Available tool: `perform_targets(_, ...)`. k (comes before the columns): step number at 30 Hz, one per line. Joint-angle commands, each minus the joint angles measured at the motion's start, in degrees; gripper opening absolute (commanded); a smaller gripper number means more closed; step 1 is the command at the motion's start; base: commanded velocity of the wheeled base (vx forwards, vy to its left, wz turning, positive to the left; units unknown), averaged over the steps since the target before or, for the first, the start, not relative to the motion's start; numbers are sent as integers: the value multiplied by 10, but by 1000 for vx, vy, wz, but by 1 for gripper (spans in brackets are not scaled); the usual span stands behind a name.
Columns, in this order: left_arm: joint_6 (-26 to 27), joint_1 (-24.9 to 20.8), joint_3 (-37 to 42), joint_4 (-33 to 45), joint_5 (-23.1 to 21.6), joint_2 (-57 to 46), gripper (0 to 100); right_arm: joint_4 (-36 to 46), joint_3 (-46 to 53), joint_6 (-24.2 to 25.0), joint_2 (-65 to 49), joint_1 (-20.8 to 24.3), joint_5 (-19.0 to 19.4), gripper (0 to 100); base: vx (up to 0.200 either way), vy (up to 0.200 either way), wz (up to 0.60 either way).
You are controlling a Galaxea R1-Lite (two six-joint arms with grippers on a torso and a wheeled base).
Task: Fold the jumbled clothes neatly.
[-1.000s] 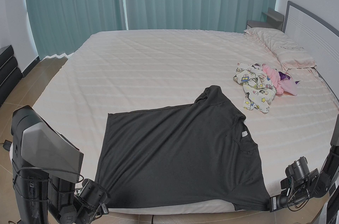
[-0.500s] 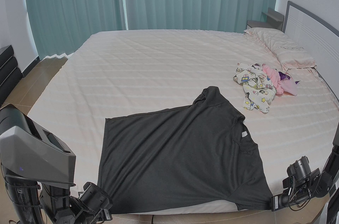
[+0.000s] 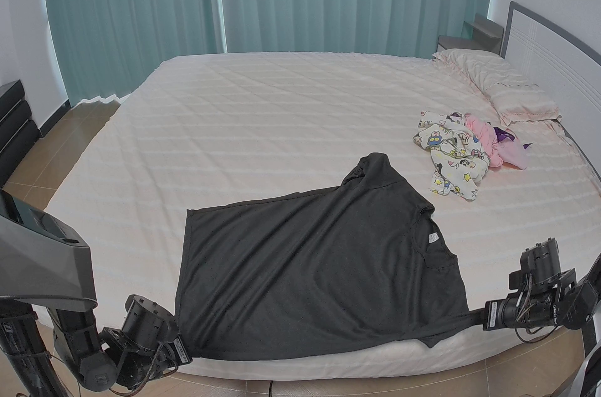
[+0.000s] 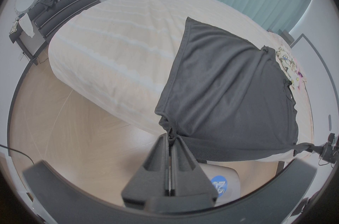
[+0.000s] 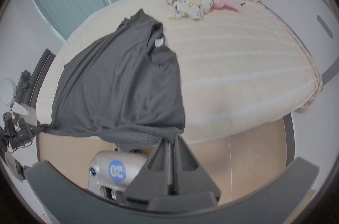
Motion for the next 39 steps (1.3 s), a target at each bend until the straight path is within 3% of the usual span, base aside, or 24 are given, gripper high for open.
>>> perform_targets(1, 10, 16, -6, -6, 1, -19, 0, 1, -43, 2, -11, 1, -21, 0, 0, 0, 0)
perform_targets(7, 42, 42, -26, -17, 3, -21, 0, -5, -82, 3, -10, 17, -52, 0, 0, 0, 0)
perform_targets(19, 82, 92, -94, -11, -1, -37, 0, 0, -147, 3, -1, 23, -54, 0, 0, 0, 0)
perform_targets(24, 103, 95, -126, 26, -1, -45, 0, -1, -168, 2, 6, 22, -57, 0, 0, 0, 0)
perform_targets(29, 101, 118, -203, 161, -23, -86, 0, 2, -187, 2, 14, 21, -68, 0, 0, 0, 0)
perform_targets(35, 96, 145, -284, 342, -95, -133, 0, 17, -198, 2, 14, 21, -69, 0, 0, 0, 0)
perform_targets(39, 76, 153, -320, 422, -146, -137, 0, 28, -198, 1, 11, 19, -69, 0, 0, 0, 0)
